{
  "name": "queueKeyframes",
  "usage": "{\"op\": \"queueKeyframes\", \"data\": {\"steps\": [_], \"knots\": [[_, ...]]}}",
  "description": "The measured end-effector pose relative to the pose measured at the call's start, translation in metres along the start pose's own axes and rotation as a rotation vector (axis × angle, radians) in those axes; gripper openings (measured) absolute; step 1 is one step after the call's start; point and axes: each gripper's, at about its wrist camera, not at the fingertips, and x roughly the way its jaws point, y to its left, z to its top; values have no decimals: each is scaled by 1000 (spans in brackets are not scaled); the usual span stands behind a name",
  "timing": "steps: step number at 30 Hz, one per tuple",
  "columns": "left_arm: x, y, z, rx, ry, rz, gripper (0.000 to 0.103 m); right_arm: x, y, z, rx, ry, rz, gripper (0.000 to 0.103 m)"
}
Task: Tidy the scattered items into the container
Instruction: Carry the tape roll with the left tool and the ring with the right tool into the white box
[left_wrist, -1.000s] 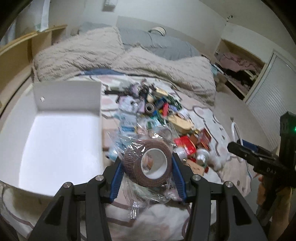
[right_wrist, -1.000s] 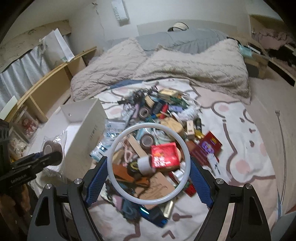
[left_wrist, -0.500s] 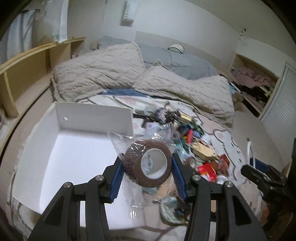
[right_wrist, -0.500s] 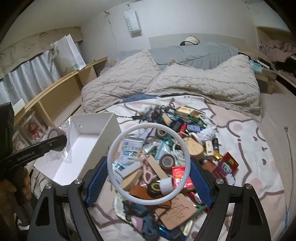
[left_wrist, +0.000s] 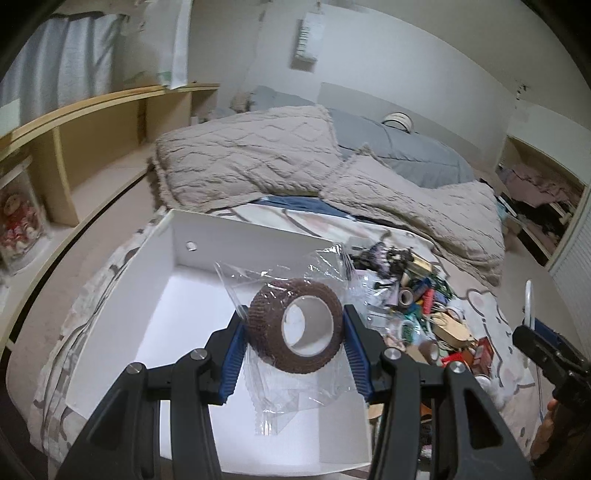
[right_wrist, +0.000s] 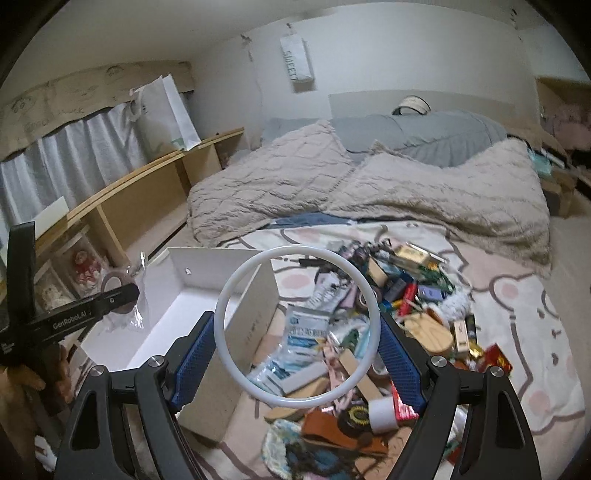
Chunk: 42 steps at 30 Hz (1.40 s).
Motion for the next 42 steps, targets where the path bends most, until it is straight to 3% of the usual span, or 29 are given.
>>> {"op": "queueKeyframes", "data": {"steps": [12,13,29,42], "knots": [[14,28,-6,-50,30,50,49,40,55,14,-107,20,72,85],[17,32,-7,-43,47,27,49,46,61,14,-113,25,90,85],[38,73,-27,-65,125,141,49,102,124,-13,-163,159,249,85],[46,101,-32,-93,167,154,49,139,141,-44,-220,315,205,85]]}}
